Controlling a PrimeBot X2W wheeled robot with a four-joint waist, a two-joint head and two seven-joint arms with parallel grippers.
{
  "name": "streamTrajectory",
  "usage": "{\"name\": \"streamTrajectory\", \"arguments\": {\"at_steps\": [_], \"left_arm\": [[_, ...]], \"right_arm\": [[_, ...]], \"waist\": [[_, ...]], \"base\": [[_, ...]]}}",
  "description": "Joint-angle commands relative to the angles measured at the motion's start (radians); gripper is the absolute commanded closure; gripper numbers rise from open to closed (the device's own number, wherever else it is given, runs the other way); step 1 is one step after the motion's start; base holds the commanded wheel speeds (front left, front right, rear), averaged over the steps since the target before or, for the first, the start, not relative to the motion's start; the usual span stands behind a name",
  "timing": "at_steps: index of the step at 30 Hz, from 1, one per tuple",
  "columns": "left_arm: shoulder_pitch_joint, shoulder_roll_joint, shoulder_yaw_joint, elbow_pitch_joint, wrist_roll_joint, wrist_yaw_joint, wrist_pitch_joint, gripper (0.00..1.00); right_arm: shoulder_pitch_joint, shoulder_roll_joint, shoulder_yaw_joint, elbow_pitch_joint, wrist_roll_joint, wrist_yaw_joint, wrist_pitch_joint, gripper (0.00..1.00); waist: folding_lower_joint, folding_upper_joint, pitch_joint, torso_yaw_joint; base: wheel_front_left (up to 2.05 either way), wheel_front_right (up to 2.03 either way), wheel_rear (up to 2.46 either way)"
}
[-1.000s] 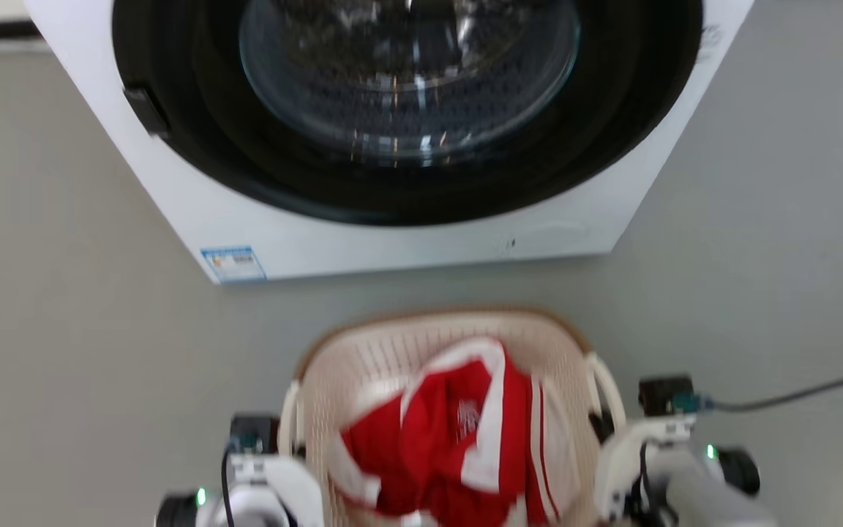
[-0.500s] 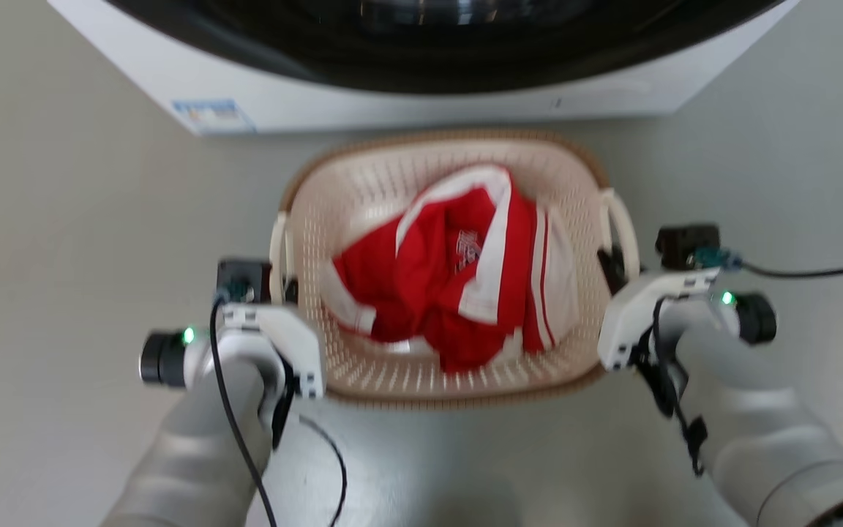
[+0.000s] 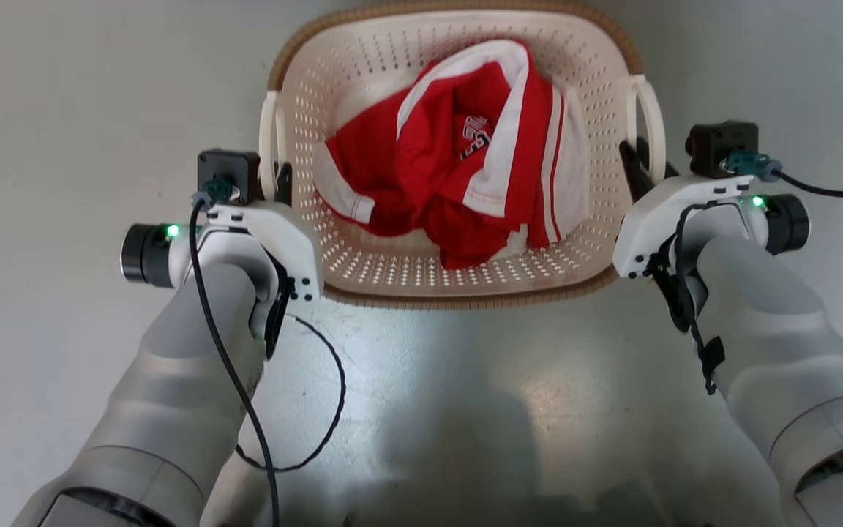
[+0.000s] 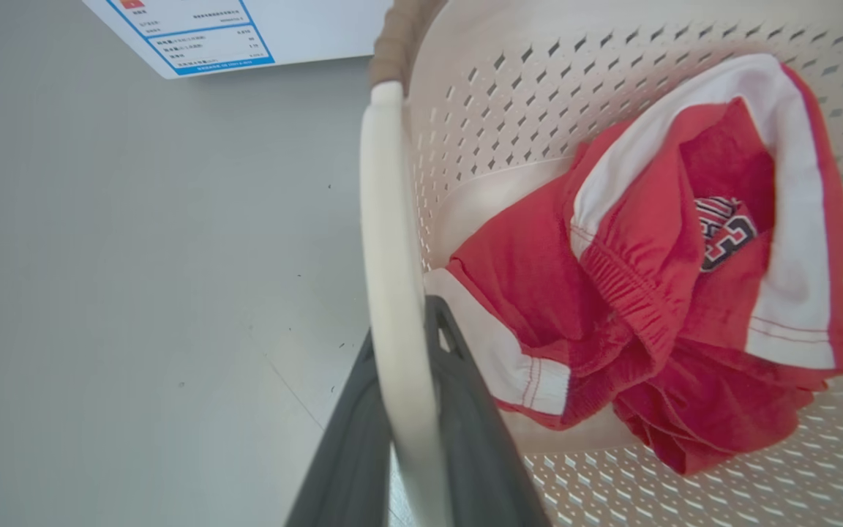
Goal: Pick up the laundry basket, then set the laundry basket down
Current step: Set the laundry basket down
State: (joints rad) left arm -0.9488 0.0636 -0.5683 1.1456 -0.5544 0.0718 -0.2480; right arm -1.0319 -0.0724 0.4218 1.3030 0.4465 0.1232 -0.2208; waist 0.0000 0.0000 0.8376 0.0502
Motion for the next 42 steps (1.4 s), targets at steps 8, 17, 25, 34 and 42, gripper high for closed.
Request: {"name": "streamTrajectory", "arguments": {"at_steps": [8,17,25,34,42], "left_arm": [[-0.032,0.036,0.036,-0.038,0.048,0.017,-0.014,1.0],[-0.037,0.032,0.049,-0.059,0.099,0.015,-0.014,1.0],[-0.043,0.026,0.063,-0.047,0.128,0.008,-0.014,1.0],[-0.036,0.019,0.1,-0.028,0.131,0.017,-0.014,0.14],[-0.021,0.017,0.126,-0.031,0.134,0.016,-0.014,0.0]], "right_arm": [[-0.007,0.022,-0.053,-0.012,-0.096,0.008,-0.024,1.0],[-0.006,0.022,-0.077,-0.012,-0.139,0.008,-0.032,1.0],[-0.001,0.022,-0.062,-0.015,-0.126,0.008,-0.034,1.0],[0.003,0.022,-0.047,-0.015,-0.124,0.008,-0.036,0.0],[-0.01,0.022,-0.07,-0.014,-0.146,0.008,-0.039,0.0]], "waist": [[0.0,0.0,0.045,0.013],[0.0,0.0,0.053,0.017],[0.0,0.0,0.053,0.015],[0.0,0.0,0.043,0.015],[0.0,0.0,0.028,0.015]], "base": [[0.0,0.0,0.0],[0.0,0.0,0.0],[0.0,0.0,0.0],[0.0,0.0,0.0],[0.0,0.0,0.0]]}}
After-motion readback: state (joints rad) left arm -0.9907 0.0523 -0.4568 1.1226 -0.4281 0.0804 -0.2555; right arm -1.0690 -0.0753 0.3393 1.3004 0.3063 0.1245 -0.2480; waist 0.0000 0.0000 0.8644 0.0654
